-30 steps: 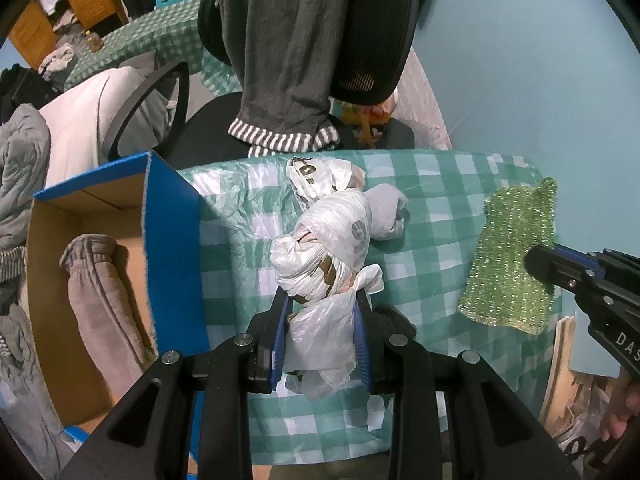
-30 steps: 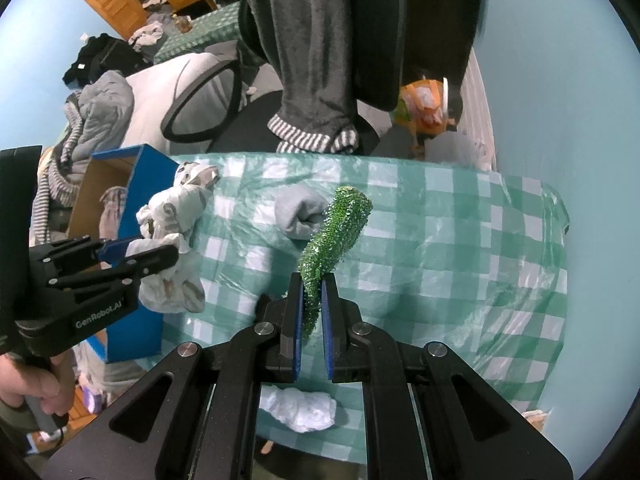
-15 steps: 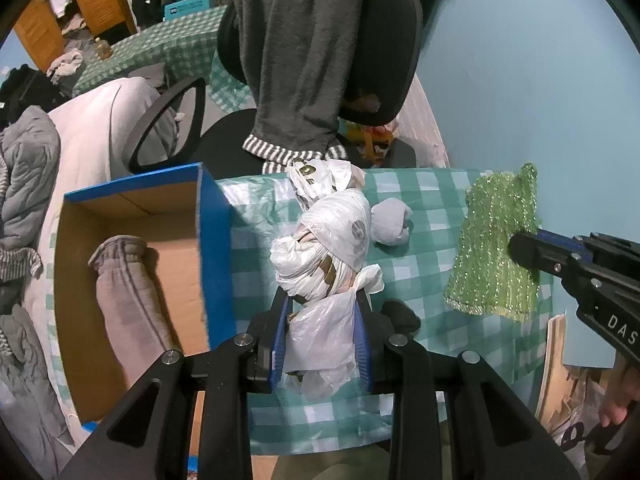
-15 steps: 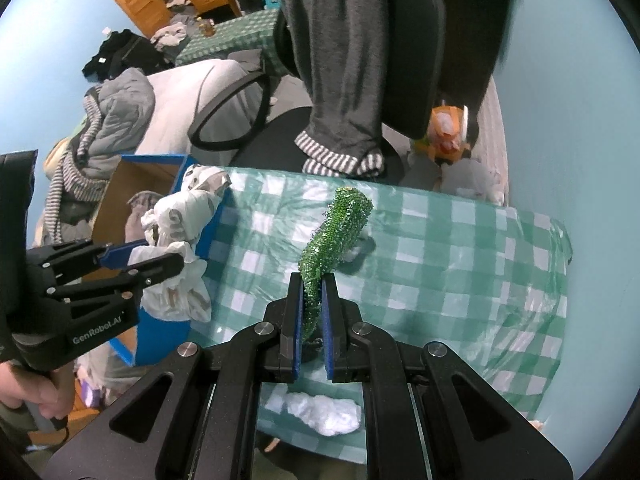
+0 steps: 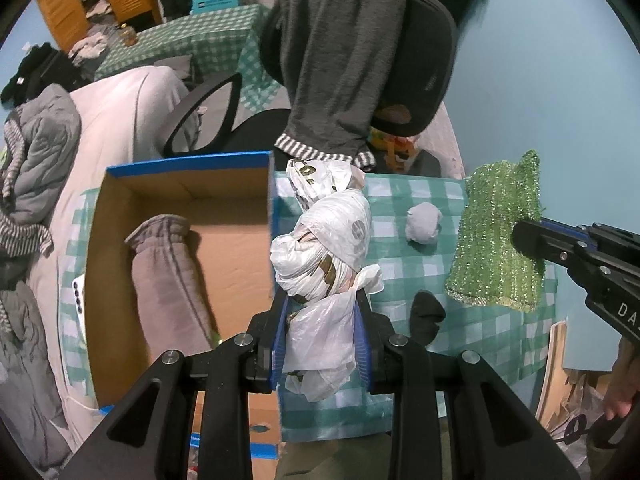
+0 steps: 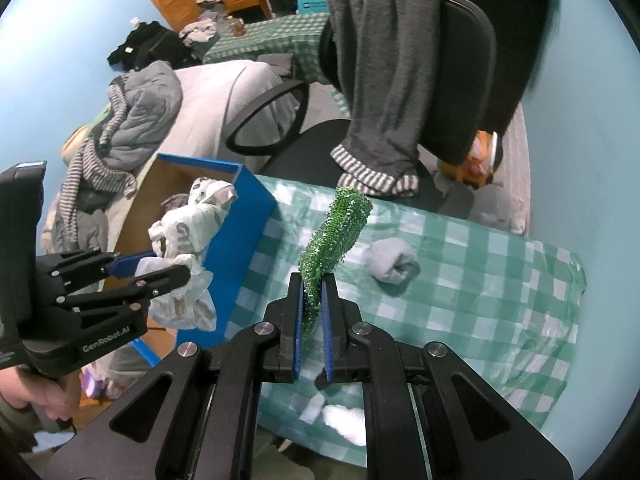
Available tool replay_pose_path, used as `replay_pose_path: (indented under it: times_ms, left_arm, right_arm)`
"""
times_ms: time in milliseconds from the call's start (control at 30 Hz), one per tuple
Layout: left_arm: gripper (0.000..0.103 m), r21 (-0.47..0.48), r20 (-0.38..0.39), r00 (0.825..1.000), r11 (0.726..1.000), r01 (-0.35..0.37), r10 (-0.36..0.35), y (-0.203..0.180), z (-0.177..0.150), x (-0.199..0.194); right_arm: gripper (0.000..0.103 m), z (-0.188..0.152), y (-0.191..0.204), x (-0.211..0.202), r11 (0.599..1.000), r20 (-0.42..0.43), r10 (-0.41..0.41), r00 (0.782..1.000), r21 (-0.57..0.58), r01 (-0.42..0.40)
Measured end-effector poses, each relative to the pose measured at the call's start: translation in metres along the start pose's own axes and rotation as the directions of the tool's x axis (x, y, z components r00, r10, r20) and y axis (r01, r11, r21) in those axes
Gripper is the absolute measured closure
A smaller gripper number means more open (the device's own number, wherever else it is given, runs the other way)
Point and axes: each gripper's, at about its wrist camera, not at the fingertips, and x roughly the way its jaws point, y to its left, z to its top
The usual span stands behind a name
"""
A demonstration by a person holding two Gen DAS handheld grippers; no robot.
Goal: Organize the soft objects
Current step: 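Lift the white bag with left tool while right tool carries the scrubber toward the box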
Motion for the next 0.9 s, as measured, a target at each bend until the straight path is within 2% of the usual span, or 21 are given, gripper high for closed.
replay_pose_path:
  times_ms: [567, 900]
  left_arm:
    - [0.074, -0.126, 0.012, 0.999, 0.991, -0.035, 0.037, 0.065, -0.012, -0.013]
    - [0.074, -0.186, -0.006, 0.998, 0.980, -0.070, 0.070, 0.102, -0.023, -0.012]
  right_arm:
    - [0.095, 0.021, 0.070, 0.021, 0.989, -0.029, 0.076, 0.997, -0.123, -0.079]
    - [0.095, 0.031, 0.114, 0.043, 0.973, -0.063, 0.113, 0.992, -0.193, -0.124]
